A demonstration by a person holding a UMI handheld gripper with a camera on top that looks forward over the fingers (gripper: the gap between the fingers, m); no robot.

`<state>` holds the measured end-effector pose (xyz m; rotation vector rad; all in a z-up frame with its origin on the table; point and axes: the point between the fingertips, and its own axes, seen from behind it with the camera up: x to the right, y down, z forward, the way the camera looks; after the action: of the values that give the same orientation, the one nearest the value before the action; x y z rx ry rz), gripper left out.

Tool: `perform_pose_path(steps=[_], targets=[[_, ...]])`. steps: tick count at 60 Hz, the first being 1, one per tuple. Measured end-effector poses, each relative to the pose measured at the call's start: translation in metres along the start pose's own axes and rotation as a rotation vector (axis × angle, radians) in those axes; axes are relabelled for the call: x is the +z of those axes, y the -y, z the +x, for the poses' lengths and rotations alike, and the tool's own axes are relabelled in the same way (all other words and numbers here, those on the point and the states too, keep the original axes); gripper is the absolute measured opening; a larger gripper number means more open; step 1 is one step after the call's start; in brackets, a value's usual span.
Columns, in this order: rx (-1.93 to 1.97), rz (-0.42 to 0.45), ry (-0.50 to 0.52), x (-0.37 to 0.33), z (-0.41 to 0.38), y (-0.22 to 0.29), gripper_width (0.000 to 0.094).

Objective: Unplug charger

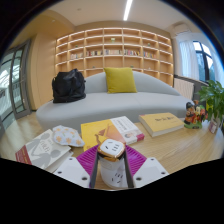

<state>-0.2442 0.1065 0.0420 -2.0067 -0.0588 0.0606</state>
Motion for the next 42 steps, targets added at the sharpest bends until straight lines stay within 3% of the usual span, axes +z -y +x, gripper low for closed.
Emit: perform_pose_path(steps=[10,21,28,29,35,39,42], targets=[[0.001,-0.017,-0.025,-0.002,0.001,0.0,0.0276],[0.03,-0.013,0.004,-0.004,0.002,0.003,0.0252],[-0.139,0.36,-0.039,-0.066,-0.001,0.133,0.0247],[-0.124,0.381,-0.021,-0.074,-0.002,0.164,0.0247],[-0.025,0.489,0.081,-0.132,-0.009,0.239,0.0246],[-0.028,0.528,0.068,-0.153,0.01,0.27,0.0247],[-0.038,0.506,0.045,-0.146,0.03,0.259,0.0247]])
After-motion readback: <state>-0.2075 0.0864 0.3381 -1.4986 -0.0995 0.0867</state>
